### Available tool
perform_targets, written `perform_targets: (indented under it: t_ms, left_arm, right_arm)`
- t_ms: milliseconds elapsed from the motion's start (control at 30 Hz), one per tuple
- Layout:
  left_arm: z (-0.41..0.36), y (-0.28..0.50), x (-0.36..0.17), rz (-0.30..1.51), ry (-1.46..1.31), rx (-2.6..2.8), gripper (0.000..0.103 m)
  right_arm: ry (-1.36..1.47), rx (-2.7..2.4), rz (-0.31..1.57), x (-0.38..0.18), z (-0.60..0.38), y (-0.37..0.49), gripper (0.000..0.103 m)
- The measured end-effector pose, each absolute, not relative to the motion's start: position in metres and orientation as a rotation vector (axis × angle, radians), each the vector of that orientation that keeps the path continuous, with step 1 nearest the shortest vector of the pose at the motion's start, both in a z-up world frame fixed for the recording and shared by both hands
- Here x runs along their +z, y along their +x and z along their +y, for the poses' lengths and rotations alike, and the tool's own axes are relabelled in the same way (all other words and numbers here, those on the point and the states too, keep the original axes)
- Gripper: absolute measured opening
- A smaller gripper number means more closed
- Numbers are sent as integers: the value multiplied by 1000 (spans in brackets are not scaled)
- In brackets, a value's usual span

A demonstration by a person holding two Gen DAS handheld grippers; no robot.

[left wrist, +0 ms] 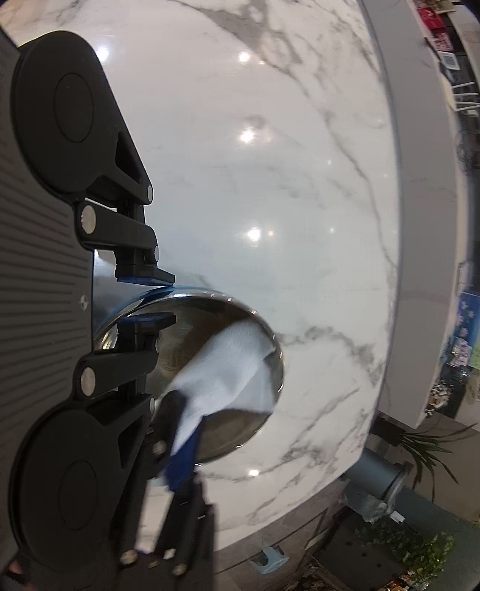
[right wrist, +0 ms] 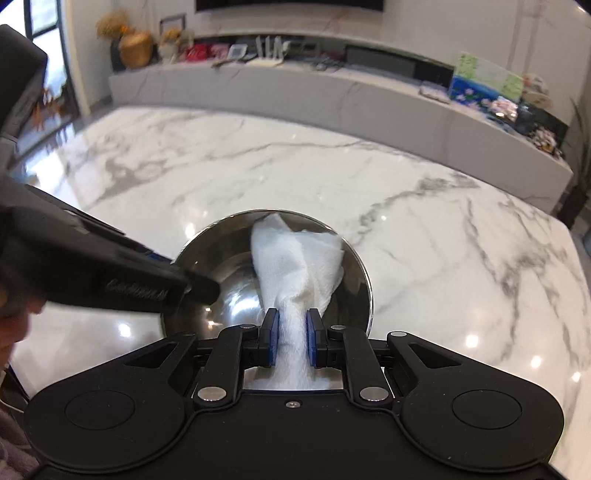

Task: Clean bowl
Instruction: 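Wipe the cloth around the bowl interior with the right gripper while the left gripper tilts the bowl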

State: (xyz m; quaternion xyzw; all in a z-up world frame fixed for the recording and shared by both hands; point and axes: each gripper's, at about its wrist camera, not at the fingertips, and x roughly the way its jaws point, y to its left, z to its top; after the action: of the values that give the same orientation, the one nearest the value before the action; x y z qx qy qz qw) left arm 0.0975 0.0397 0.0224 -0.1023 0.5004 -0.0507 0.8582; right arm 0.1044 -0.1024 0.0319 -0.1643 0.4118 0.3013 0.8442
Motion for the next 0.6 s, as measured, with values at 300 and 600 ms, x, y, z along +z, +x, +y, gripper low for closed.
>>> perform_targets:
  t_ms: [300, 600]
  left_arm:
    - [50, 98, 19, 1060, -258, -141, 21]
    - [51, 97, 23, 1022, -252, -152, 32]
  right_arm:
    - [-419, 697, 950, 18, -83, 111, 14]
    - [-454, 766, 936, 32, -88, 119, 17]
